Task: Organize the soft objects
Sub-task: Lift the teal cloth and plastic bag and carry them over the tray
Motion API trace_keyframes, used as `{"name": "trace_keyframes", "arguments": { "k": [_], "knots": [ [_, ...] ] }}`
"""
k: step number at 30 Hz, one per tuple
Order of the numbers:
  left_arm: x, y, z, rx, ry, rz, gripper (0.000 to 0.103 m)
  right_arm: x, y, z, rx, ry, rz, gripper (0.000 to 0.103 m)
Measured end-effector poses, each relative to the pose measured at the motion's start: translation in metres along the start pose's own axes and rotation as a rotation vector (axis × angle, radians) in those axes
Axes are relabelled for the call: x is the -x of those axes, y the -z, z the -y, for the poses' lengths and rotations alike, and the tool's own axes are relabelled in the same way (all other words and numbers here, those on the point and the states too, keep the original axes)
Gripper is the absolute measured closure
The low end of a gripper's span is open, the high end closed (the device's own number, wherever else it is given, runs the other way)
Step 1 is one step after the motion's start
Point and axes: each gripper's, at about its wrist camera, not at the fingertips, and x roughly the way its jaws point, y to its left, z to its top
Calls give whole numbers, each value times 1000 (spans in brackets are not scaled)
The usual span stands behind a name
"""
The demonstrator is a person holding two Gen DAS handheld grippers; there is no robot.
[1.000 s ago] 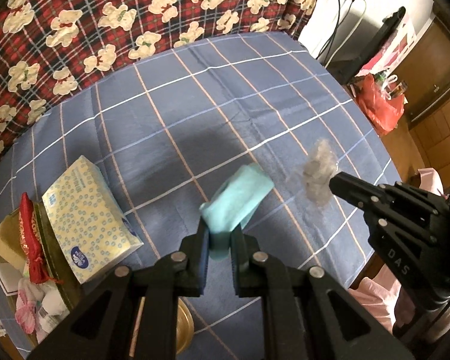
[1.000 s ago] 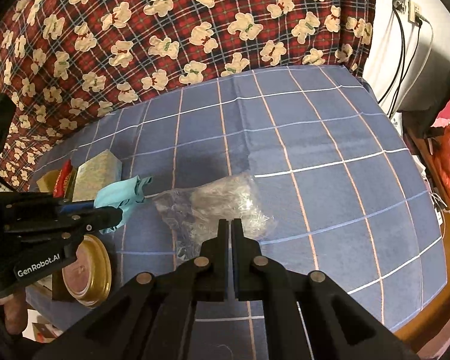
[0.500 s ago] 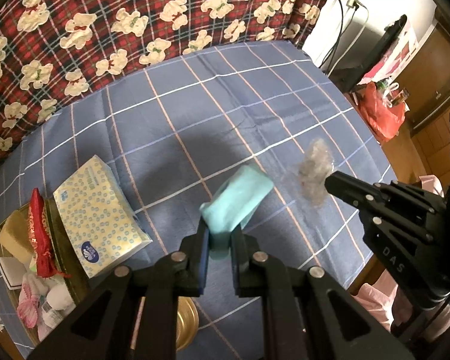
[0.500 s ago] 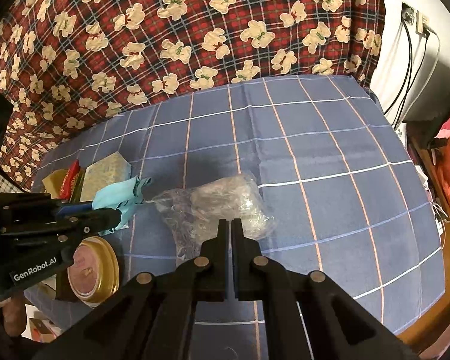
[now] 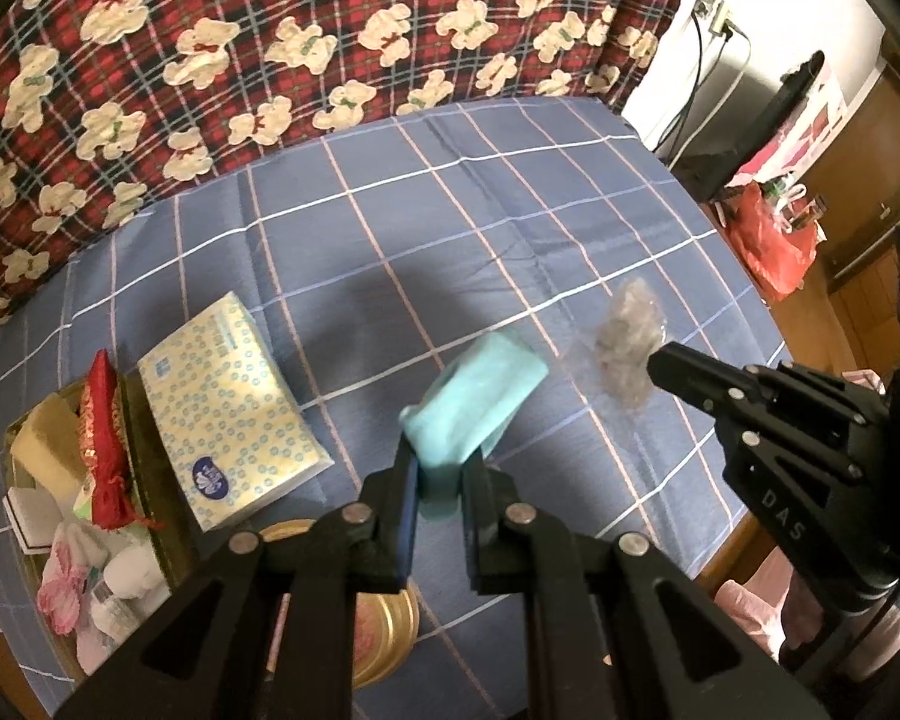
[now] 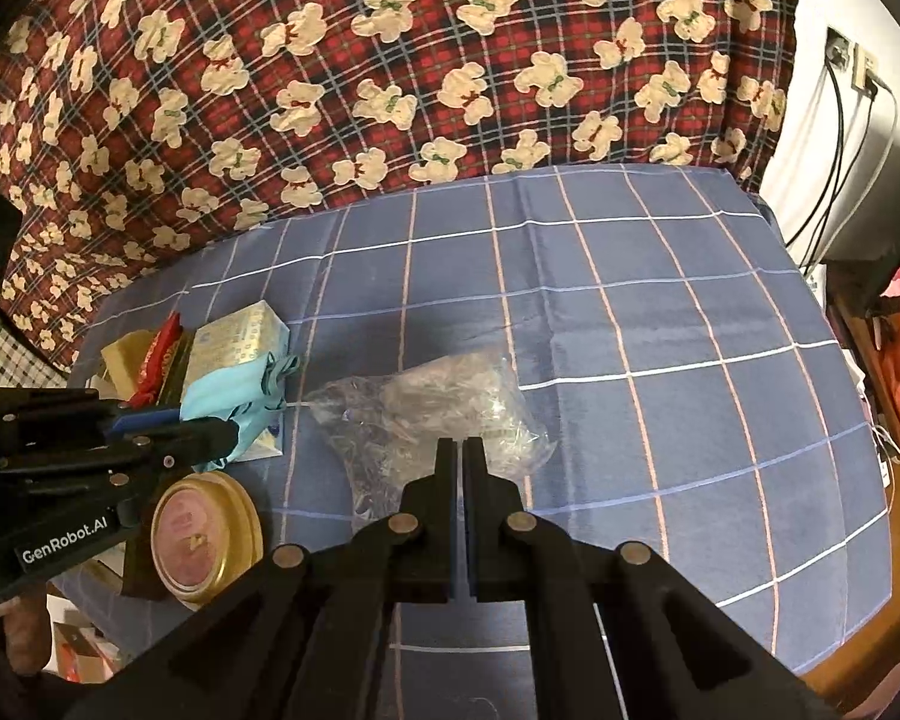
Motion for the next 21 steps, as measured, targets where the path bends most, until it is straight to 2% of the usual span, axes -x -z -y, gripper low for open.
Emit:
{"name": "trace_keyframes", "arguments": {
  "k": [21],
  "knots": [
    [19,18,-38,72,-23,19,93,-4,-6,-45,66,-41,5,101]
  ]
}}
